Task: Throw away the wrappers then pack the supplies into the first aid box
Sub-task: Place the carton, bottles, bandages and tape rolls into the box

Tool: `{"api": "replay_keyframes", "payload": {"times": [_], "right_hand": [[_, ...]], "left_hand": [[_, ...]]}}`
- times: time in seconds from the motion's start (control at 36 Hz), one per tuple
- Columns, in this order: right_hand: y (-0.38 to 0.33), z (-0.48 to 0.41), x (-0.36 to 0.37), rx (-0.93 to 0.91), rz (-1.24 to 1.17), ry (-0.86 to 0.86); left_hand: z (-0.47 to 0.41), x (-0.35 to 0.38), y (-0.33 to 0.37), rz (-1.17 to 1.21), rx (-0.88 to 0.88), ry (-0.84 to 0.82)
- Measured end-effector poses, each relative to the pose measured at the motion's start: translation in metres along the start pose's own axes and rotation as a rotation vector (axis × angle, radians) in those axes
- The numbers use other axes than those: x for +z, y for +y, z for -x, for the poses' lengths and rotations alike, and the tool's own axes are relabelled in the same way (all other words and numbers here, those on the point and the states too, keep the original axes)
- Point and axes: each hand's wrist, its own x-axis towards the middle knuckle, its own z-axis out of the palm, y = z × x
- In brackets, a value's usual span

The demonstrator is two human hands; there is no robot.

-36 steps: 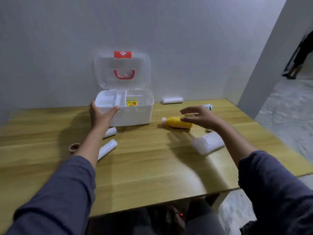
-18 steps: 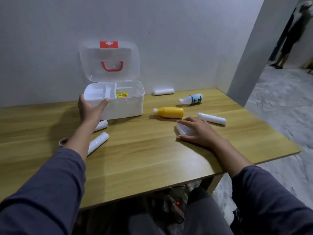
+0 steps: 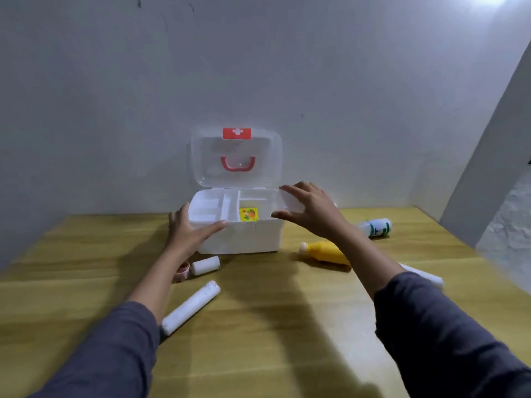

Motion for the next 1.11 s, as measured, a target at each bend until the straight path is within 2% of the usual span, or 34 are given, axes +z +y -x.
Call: {"api": "replay_keyframes", "payload": {"times": [0.19, 0.31, 0.44, 0.58, 0.72, 0.94, 1.11], "right_hand": [[-0.014, -0.062, 0.032, -0.144, 0.324, -0.282], [-0.019, -0.087, 0.050, -0.170, 0.428, -0.355], [-0.028, -0.104, 0.071, -0.156, 0.372, -0.391], [-0.028, -0.106, 0.077, -0.095, 0.142, -0.481], [-0.014, -0.100, 0.061, -0.072, 0.077, -0.450], [-0.009, -0.089, 0.050, -0.095, 0.172, -0.448], [-0.024, -0.089, 0.063, -0.093, 0.081, -0.345]], "left_hand": [[-0.007, 0.002, -0.008, 0.160, 0.057, -0.082], [-0.008, 0.005, -0.012, 0.225, 0.060, -0.082], [-0.008, 0.006, -0.014, 0.261, 0.078, -0.081], [-0.007, 0.007, -0.012, 0.272, 0.091, -0.074], [-0.006, 0.006, -0.012, 0.247, 0.104, -0.070], [-0.007, 0.006, -0.012, 0.254, 0.099, -0.075], [-0.007, 0.007, -0.012, 0.238, 0.095, -0.063]]}}
